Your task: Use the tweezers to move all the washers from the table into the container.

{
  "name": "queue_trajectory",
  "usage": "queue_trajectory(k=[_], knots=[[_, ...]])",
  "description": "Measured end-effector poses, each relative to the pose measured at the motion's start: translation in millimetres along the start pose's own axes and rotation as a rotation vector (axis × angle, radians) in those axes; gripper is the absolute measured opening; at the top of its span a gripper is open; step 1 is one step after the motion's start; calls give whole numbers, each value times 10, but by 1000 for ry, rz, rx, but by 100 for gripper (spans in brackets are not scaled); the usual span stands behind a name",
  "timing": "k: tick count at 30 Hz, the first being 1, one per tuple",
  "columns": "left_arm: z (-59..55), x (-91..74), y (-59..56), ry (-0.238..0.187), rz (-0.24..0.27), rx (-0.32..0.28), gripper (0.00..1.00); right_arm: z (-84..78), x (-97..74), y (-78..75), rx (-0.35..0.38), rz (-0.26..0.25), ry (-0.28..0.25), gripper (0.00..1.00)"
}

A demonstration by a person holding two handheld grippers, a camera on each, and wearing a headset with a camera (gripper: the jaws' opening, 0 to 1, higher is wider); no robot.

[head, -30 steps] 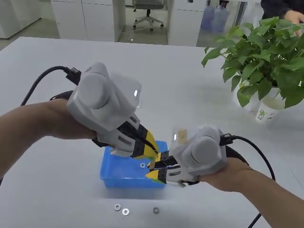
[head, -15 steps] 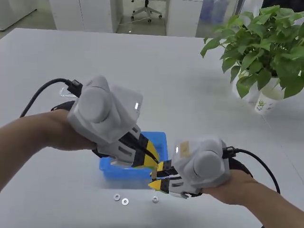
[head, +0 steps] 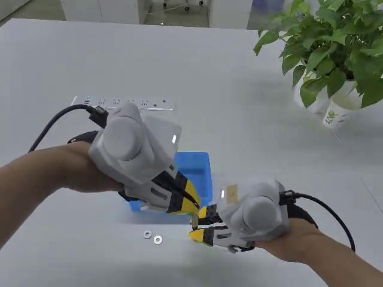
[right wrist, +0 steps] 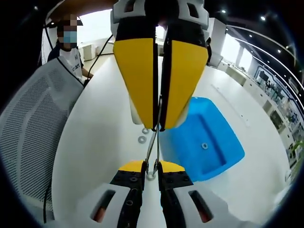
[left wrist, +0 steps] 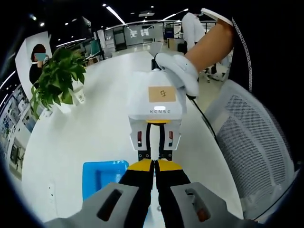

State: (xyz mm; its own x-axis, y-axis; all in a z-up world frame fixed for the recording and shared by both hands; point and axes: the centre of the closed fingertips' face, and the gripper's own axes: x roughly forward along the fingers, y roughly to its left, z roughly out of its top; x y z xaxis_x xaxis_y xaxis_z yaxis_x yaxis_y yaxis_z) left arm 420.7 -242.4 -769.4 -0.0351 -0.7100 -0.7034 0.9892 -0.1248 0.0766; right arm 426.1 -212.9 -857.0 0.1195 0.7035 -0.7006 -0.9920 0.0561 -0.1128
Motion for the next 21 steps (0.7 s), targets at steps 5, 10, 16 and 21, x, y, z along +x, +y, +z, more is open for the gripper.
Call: queue_trajectory(k=[5,10,16,21], knots=[[-45,47,-13,1,-11,-11,5,-49,40,24,16,9,2,13],[-75,82,-19,2,-16,-17,5,-88,68,30,22,12,5,13],[-72,106,-10,-6,-17,-23,5,-107,84,31,31,15,-2,13],[-65,113,7,-10,-14,-30,5,-122,94,29,43,16,1,13]])
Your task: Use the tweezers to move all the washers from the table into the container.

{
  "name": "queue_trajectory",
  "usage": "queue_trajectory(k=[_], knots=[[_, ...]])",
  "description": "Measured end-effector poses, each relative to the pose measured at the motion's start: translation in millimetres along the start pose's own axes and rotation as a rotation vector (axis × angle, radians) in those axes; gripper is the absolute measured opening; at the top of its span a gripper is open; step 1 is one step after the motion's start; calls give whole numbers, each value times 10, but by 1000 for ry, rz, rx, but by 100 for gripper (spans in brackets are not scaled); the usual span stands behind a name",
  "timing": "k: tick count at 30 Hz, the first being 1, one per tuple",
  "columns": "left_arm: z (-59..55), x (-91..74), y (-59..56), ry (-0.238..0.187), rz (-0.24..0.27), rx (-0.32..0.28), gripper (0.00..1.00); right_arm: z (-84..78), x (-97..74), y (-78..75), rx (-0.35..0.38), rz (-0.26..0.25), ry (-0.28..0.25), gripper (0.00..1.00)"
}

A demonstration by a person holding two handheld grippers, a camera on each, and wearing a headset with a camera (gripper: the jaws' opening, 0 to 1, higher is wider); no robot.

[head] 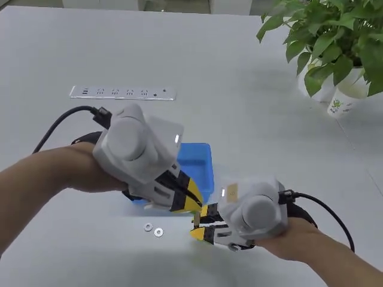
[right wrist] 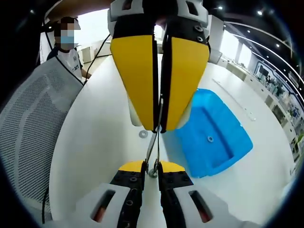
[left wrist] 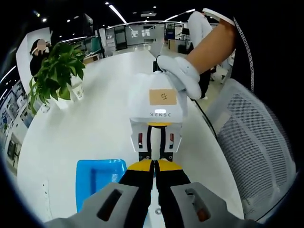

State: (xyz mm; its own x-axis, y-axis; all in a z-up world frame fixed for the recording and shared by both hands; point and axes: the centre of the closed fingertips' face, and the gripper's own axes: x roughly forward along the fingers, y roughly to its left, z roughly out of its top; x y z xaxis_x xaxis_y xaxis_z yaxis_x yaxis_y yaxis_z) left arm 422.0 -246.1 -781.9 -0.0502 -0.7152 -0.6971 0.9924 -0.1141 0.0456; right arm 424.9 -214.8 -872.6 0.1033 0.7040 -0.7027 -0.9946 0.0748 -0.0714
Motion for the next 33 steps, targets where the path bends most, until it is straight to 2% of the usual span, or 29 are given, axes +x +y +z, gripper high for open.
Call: queue_trajectory(k=[9,19,33], knots=[[16,16,4,-9,-4,-11,5,-9,-1,1,40,8,0,11],[15,6,-2,-4,-7,-13,5,-11,-3,0,32,11,9,11],[185,-179,-1,-16,11,-5,5,186,-148,-11,31,3,-8,11]])
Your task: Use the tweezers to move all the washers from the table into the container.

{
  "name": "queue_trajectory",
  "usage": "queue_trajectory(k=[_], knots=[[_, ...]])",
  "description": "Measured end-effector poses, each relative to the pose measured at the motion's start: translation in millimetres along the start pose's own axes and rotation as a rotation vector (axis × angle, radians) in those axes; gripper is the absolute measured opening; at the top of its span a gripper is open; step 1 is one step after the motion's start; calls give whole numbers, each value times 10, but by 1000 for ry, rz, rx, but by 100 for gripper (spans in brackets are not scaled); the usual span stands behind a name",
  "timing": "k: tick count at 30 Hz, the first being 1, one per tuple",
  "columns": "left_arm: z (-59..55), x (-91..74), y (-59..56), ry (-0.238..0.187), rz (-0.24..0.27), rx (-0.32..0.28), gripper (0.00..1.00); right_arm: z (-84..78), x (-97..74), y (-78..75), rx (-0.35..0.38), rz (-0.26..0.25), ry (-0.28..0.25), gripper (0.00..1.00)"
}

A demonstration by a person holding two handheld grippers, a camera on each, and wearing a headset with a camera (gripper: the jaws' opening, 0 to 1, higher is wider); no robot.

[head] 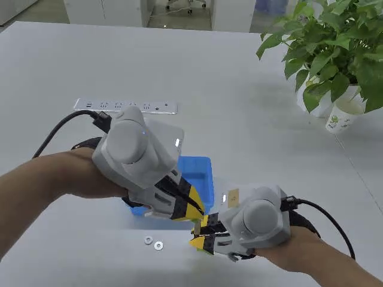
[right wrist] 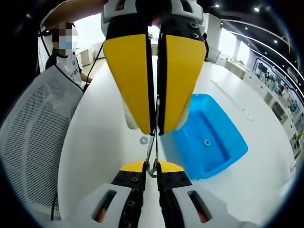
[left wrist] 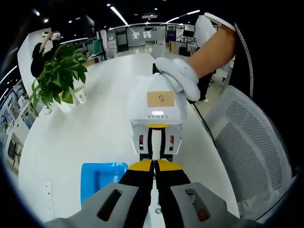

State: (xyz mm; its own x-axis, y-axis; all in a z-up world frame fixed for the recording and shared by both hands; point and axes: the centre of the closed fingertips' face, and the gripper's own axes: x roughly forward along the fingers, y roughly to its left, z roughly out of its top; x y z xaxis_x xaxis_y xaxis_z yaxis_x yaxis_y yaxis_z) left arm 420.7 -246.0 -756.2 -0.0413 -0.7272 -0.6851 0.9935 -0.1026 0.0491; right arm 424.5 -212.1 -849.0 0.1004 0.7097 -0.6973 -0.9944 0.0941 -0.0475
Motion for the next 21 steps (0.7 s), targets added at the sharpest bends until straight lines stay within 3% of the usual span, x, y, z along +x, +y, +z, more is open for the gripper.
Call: queue_trajectory(k=[11,21], knots=[[177,-235,90,-17,39,19,5,280,-151,-129,-44,-10,-8,11],[252,-440,378,-10,94,67,5,511,-194,-480,-90,-44,-24,11]])
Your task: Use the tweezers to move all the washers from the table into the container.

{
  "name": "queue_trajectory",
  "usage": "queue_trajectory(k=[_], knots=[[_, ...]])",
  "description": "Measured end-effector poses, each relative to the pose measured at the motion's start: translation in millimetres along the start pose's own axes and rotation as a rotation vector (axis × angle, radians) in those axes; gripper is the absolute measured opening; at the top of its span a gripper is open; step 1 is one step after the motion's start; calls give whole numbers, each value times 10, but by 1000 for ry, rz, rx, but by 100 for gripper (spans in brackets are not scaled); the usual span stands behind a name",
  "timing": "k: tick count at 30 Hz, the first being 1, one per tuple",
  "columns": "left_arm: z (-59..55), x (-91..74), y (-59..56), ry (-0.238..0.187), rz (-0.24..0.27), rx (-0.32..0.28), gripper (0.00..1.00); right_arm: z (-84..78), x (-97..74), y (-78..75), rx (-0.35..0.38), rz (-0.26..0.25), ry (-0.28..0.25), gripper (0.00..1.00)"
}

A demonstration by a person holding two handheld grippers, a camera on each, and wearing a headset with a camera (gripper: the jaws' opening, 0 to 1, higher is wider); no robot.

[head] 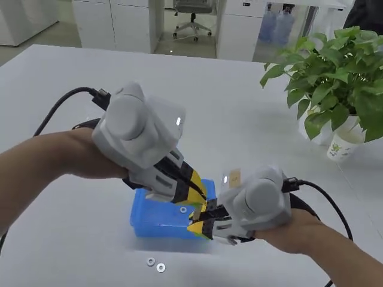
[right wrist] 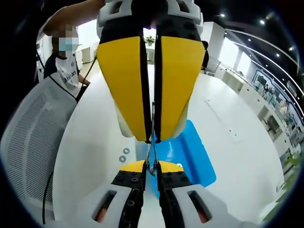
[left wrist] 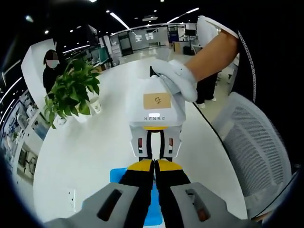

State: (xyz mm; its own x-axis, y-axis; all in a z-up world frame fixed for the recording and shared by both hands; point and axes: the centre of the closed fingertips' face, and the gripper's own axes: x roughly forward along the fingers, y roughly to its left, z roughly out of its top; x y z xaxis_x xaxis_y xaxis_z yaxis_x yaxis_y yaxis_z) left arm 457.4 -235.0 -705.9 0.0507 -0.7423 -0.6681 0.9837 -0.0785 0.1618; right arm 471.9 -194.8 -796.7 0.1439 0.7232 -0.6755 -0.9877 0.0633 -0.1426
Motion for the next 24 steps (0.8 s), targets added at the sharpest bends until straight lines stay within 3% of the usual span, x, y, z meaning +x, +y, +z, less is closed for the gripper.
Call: queue_trajectory(k=[5,10,24], knots=[[-50,-25,167,9,23,8,5,31,62,-190,-1,-12,-12,11],[-170,17,312,23,32,2,5,-6,185,-328,-1,-7,-16,11],[-494,249,514,48,27,-45,5,-275,465,-498,33,25,4,11]])
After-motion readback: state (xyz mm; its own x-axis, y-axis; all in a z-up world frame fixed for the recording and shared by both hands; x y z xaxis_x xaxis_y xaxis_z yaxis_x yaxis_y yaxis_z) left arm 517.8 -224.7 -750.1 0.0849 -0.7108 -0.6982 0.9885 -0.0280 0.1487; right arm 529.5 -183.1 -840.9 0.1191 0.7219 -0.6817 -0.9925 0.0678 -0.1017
